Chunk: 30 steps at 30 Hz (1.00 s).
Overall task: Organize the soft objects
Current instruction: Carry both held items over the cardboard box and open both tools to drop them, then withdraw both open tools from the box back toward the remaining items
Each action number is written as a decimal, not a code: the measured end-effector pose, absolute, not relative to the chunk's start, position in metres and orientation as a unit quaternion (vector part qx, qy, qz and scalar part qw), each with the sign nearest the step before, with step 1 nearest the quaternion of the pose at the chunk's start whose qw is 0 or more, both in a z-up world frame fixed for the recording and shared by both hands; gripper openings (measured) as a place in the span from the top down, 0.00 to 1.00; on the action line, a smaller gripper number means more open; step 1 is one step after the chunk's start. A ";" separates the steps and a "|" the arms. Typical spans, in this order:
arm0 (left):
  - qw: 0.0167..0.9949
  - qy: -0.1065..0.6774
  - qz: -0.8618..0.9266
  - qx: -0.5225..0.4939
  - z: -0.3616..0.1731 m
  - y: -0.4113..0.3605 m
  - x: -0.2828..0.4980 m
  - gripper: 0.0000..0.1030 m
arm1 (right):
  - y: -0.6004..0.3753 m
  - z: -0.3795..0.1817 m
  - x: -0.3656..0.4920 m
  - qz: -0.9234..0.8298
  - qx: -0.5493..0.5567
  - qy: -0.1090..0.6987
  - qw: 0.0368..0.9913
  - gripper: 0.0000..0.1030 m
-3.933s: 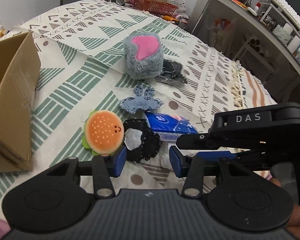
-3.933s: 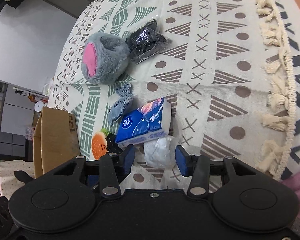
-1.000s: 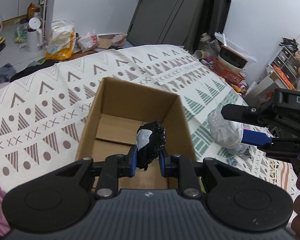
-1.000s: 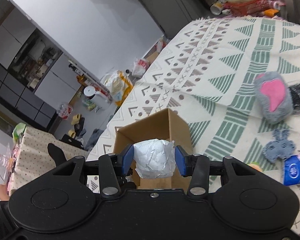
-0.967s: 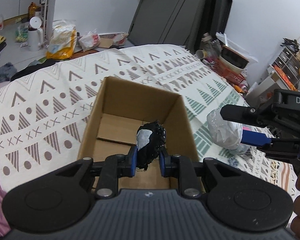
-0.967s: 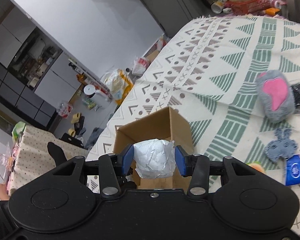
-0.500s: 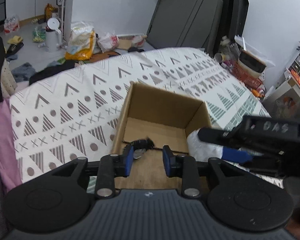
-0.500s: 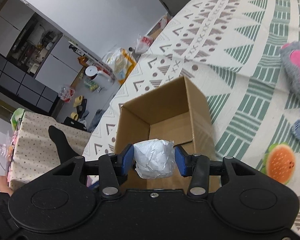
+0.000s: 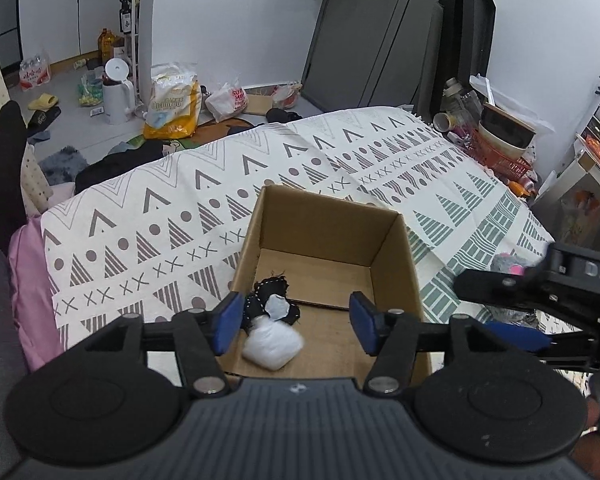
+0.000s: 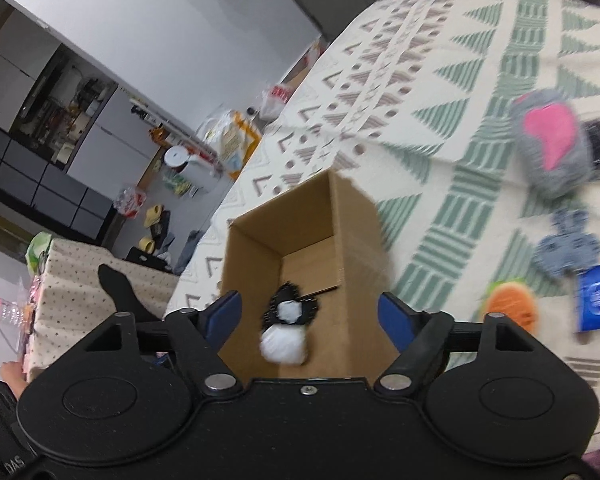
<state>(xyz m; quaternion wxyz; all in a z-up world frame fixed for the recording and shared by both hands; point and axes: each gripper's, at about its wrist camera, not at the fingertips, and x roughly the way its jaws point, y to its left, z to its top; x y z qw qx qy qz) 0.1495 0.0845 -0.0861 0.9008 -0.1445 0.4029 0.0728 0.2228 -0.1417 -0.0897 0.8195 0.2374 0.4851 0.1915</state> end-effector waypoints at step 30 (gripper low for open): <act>0.906 0.412 -0.013 -0.095 -0.064 -0.027 0.153 0.40 | -0.285 -0.093 0.186 0.070 0.223 0.469 0.852 0.07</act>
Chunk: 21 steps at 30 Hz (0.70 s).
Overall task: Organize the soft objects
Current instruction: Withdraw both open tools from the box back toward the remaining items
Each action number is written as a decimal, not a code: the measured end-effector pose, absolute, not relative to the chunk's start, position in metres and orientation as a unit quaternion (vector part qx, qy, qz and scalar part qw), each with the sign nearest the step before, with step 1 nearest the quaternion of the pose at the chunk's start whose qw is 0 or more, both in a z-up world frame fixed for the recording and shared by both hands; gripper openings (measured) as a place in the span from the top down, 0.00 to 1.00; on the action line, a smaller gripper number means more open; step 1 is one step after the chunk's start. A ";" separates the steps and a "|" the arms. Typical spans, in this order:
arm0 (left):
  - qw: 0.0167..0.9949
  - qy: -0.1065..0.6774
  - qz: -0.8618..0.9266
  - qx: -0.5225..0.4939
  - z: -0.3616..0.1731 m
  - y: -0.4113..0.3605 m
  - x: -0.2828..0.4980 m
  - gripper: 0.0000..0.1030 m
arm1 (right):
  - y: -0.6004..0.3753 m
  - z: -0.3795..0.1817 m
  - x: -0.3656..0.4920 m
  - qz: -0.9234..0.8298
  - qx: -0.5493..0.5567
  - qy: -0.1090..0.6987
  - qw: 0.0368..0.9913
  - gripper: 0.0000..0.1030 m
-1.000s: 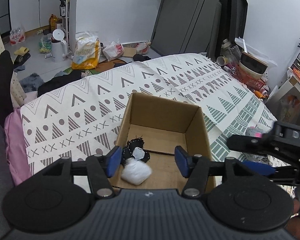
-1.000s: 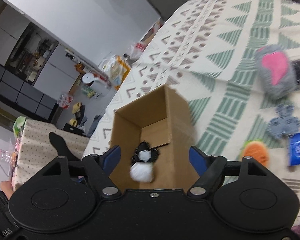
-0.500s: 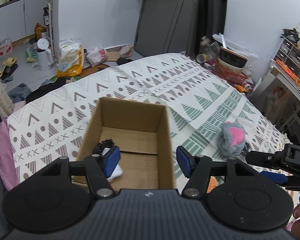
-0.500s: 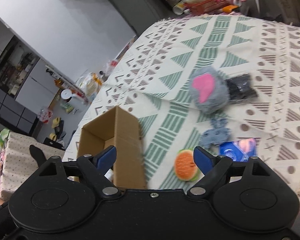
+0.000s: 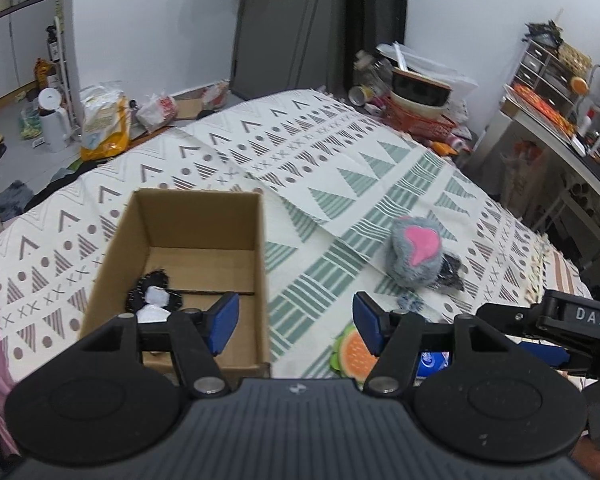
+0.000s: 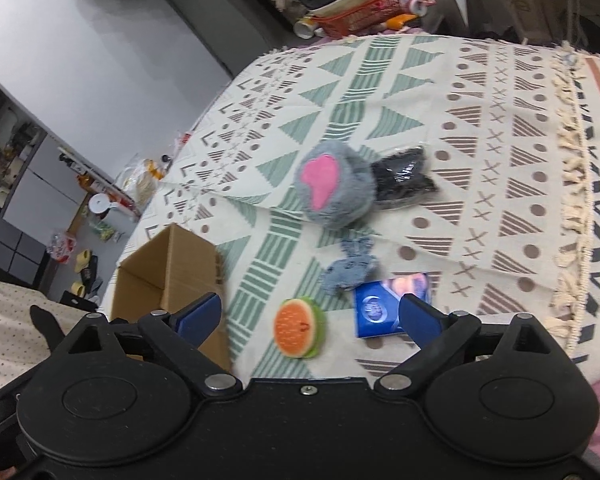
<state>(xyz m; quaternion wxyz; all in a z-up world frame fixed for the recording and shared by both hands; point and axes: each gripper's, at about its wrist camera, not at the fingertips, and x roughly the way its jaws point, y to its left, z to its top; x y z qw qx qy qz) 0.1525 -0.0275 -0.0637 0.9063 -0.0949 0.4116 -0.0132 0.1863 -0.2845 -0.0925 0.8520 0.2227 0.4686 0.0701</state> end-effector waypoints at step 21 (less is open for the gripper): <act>0.884 0.457 -0.063 -0.075 -0.104 -0.077 0.172 0.40 | -0.313 -0.144 0.196 0.048 0.228 0.501 0.834 0.07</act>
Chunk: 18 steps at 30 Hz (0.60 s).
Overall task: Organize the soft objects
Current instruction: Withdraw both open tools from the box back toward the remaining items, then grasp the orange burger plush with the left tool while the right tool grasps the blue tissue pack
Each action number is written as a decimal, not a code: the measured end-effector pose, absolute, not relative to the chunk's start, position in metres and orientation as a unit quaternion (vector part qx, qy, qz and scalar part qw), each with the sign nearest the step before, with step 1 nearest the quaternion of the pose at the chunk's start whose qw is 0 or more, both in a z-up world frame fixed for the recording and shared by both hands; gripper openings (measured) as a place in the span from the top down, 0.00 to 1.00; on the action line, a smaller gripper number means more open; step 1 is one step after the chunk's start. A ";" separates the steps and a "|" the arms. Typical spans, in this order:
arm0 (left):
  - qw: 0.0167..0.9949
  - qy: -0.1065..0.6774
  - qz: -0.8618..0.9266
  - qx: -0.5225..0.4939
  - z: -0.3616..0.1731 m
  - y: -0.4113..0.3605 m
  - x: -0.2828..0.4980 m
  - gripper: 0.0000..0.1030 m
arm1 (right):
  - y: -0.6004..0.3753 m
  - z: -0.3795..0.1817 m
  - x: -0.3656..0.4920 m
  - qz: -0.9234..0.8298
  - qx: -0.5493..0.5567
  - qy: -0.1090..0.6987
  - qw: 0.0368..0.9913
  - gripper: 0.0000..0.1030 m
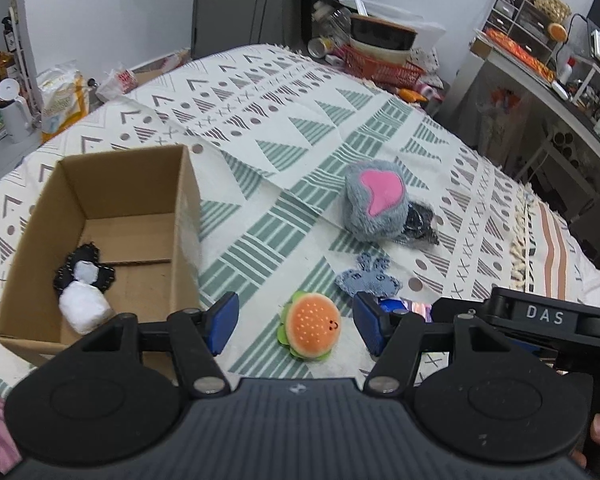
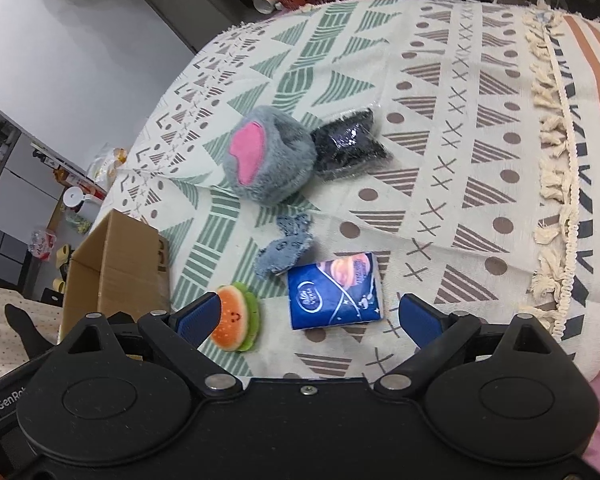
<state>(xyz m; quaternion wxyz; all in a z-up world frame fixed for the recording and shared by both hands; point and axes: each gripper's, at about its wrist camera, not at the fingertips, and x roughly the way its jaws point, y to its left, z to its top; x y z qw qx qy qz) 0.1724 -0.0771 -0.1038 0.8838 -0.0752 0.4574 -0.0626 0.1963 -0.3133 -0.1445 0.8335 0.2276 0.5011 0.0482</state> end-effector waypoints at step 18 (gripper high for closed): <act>0.855 0.504 -0.086 -0.083 -0.168 -0.098 0.197 0.40 | -0.316 -0.182 0.213 0.050 0.230 0.521 0.820 0.08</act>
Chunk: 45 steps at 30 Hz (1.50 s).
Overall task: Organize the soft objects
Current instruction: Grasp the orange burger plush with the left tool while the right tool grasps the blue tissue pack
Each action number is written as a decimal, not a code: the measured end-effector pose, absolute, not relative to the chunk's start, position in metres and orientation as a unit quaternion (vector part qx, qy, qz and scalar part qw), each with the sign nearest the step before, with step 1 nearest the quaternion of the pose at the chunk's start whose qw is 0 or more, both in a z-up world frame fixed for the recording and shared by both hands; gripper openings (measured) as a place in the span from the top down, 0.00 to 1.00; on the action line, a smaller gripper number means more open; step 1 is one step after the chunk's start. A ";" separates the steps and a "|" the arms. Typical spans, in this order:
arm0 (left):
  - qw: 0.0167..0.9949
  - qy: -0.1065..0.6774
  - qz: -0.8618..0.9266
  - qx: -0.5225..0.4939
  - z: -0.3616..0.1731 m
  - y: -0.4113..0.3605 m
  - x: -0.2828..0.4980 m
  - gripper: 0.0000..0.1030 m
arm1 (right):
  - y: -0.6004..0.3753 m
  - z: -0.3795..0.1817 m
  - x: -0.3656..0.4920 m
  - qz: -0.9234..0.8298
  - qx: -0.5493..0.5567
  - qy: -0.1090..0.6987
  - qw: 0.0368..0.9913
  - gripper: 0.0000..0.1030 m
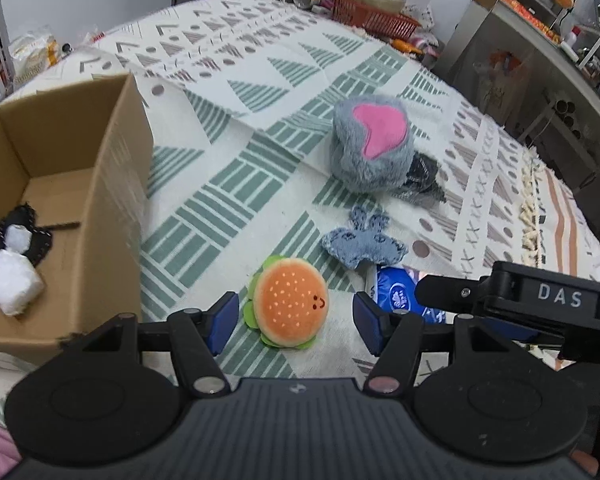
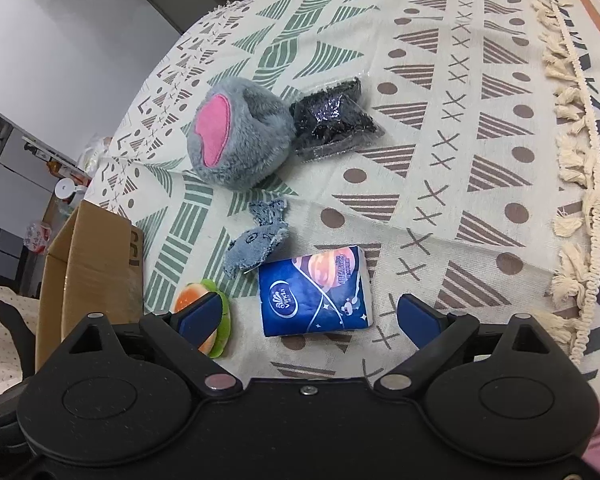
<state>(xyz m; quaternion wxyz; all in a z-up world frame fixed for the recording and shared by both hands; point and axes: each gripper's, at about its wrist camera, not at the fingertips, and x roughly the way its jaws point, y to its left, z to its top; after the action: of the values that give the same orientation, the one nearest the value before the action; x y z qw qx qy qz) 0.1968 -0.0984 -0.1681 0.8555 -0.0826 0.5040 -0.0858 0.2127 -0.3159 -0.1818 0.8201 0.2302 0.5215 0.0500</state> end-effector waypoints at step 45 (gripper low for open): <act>0.877 0.465 -0.074 -0.097 -0.153 -0.076 0.141 0.61 | -0.290 -0.170 0.195 0.001 0.175 0.500 0.848 0.35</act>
<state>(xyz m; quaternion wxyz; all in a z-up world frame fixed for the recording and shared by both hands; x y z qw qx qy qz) 0.1414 -0.0758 -0.1527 0.8769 -0.0974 0.4649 -0.0743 0.1952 -0.2905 -0.1696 0.8480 0.1747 0.5004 0.0008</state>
